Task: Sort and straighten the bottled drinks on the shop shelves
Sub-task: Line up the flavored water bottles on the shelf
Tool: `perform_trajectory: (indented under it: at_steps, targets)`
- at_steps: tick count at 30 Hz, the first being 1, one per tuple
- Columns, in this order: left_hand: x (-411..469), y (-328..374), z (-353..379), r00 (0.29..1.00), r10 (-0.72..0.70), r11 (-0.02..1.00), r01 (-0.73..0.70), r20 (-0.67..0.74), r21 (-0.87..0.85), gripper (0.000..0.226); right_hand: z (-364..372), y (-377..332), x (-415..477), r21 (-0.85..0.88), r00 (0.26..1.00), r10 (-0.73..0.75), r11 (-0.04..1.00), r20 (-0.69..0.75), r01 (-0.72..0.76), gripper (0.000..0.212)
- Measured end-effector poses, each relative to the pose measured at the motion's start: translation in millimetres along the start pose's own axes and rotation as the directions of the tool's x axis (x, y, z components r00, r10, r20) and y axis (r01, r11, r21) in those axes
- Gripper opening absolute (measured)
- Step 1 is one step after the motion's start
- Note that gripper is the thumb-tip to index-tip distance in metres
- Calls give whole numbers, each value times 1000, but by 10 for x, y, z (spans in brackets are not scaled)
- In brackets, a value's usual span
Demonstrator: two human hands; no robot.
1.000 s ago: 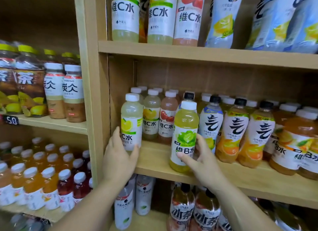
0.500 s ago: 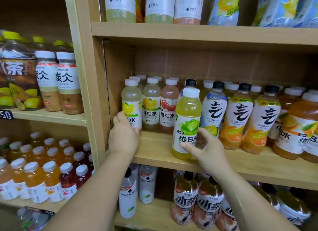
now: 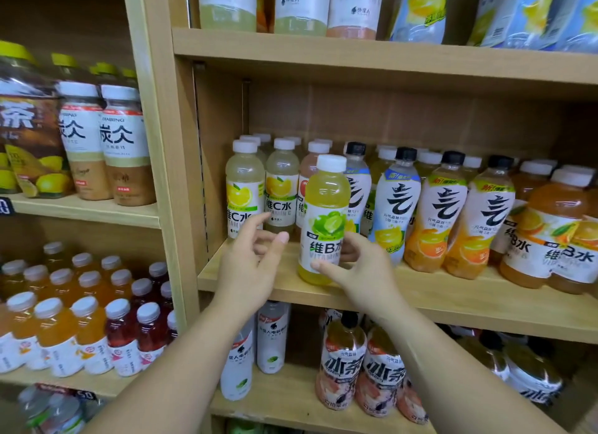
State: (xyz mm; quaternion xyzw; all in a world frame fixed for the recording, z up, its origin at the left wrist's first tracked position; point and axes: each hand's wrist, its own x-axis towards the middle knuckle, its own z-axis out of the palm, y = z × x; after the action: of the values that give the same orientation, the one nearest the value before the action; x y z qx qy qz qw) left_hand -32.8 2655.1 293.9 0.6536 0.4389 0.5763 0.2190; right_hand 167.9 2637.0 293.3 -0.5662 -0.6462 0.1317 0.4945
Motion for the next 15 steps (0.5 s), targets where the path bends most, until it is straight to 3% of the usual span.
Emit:
perform_trajectory:
  at_steps: [3,11,15]
  targets:
    - [67,107,56,997,-29,996,35,74,-77,34,183,-71,50,-3,1000,3,1000,-16,-3,42]
    - [302,185,170,996,-85,995,84,9,49,43,313,-131,104,-89,999,15,996,-38,-18,39]
    - [320,203,148,996,-68,990,61,53,128,47,182,-140,62,-126,996,14,992,-86,-25,35]
